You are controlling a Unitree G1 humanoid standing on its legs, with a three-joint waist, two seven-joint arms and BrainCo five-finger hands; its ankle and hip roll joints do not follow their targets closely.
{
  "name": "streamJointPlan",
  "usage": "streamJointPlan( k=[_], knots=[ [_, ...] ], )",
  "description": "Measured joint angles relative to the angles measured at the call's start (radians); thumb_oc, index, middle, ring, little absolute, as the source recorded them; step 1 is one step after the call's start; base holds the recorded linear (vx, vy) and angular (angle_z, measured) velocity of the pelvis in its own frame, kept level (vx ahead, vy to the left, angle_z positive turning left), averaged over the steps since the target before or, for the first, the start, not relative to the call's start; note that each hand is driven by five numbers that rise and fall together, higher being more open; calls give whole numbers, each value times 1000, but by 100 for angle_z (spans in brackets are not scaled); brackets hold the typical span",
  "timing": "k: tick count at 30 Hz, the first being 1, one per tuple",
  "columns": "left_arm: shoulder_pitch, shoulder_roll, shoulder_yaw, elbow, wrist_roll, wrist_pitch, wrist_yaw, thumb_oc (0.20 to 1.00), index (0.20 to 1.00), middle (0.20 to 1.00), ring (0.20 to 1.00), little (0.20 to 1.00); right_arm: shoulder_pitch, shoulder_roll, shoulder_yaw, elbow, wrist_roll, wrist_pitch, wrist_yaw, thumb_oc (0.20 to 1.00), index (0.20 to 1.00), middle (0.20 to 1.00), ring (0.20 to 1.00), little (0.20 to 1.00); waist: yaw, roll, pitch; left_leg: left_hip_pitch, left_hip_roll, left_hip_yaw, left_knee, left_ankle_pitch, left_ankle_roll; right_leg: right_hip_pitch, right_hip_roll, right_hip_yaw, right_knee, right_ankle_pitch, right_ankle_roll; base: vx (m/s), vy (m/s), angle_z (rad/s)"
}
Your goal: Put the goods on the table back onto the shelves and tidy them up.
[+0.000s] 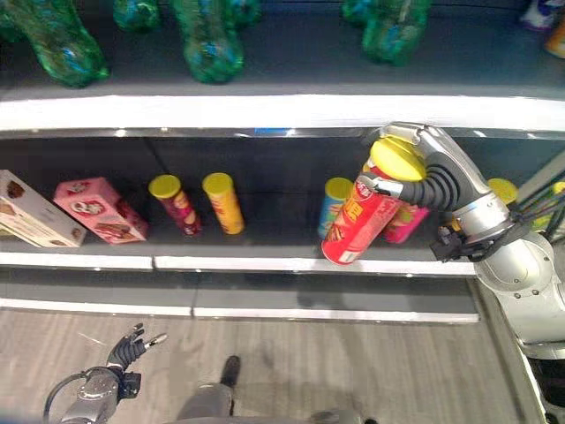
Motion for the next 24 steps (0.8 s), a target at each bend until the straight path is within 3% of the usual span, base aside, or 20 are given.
streamJointPlan(
  k=[1, 2, 4, 6, 7, 9, 15, 24],
  knots=[
    [-3, -7, 21, -3, 0, 0, 2, 1000, 1000, 1000, 1000, 1000, -31, -25, 29, 6, -11, -3, 0, 200, 200, 200, 200, 200, 8, 18, 11, 14, -6, 1, -21, 6, 31, -24, 62, -48, -48, -75, 4, -74, 186, -20],
    [-3, -11, 37, -4, -1, -1, 5, 1000, 1000, 1000, 1000, 1000, -33, -47, 29, 8, -13, -9, 0, 200, 200, 200, 200, 200, 7, 24, 14, 27, -4, -1, -53, 25, 29, -36, 138, -9, -42, -121, -4, -89, 134, -3],
    [7, -12, 51, -1, -1, -1, 4, 1000, 1000, 1000, 1000, 1000, -41, -58, 33, 15, -21, -11, 0, 200, 200, 200, 200, 200, 7, 8, 14, 44, -19, 2, -83, 32, 37, -60, 218, 4, -43, -155, 4, -89, 71, 4],
    [28, -27, 56, 1, 0, 1, 7, 1000, 1000, 1000, 1000, 1000, -64, -65, 47, 34, -30, -18, -6, 200, 200, 200, 200, 200, -3, -13, 25, 46, -22, -1, -99, 43, 42, -93, 335, 32, -69, -185, -43, -6, 5, 9],
    [35, -30, 56, 2, 0, 4, 9, 1000, 1000, 1000, 1000, 1000, -57, -84, 46, 29, -34, -13, -5, 200, 200, 200, 200, 200, -10, -23, 30, 44, -34, -14, -97, 42, 42, -85, 366, 69, -96, -158, -95, 29, -24, 43],
    [36, -59, 52, 2, -1, 5, 3, 1000, 1000, 1000, 1000, 1000, -51, -88, 42, 30, -49, -13, -4, 200, 200, 200, 200, 200, -8, -23, 33, 45, -33, -23, -91, 42, 41, -75, 378, 87, -106, -146, -101, 43, -64, 25],
    [83, -128, 56, -1, -1, 5, -7, 1000, 1000, 1000, 1000, 1000, -51, -87, 44, 16, -49, -22, 19, 200, 200, 200, 200, 200, -7, -11, 39, 73, -7, -20, -100, 35, 31, 27, 386, 37, -243, -86, -118, 48, -53, 8],
    [90, -126, 41, -34, 0, 5, -12, 1000, 1000, 1000, 1000, 1000, -92, -75, 133, -6, -51, -36, 42, 200, 200, 200, 200, 200, -13, -14, 39, 99, -10, 0, -90, 23, 21, 88, 380, 40, -317, -51, -110, -33, -8, -5]
  ],
)
